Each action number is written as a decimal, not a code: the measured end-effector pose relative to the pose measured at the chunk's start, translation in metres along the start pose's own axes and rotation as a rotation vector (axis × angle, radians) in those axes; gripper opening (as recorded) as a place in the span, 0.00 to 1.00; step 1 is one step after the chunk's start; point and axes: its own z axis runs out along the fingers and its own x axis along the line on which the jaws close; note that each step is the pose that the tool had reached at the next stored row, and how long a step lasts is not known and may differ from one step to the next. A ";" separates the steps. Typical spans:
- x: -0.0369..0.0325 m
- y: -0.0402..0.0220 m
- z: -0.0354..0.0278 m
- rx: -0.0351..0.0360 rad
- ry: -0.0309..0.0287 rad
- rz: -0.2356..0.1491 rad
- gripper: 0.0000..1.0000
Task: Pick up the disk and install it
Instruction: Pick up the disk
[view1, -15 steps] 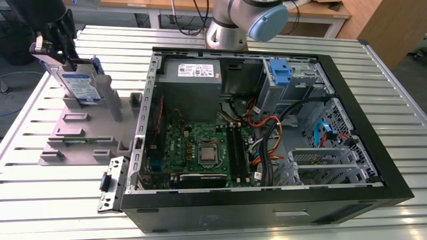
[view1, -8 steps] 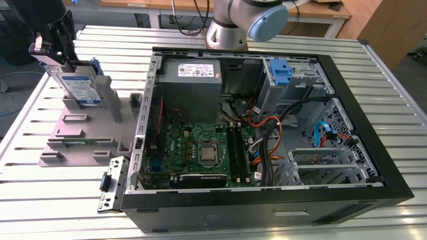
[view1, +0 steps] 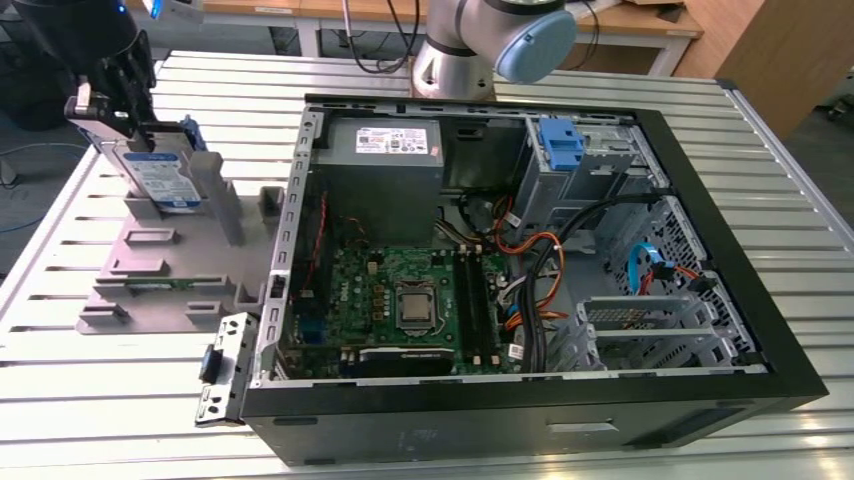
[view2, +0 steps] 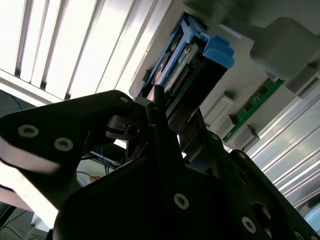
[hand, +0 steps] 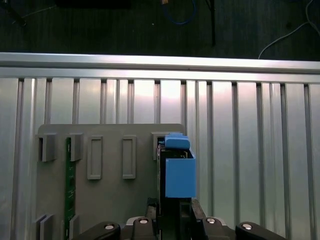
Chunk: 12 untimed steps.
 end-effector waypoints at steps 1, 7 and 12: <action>0.0000 0.0000 0.0000 0.0000 0.0000 0.000 0.35; 0.0000 0.0000 0.0001 0.0002 -0.0002 0.000 0.42; 0.0000 0.0000 0.0001 0.0001 -0.0002 0.000 0.49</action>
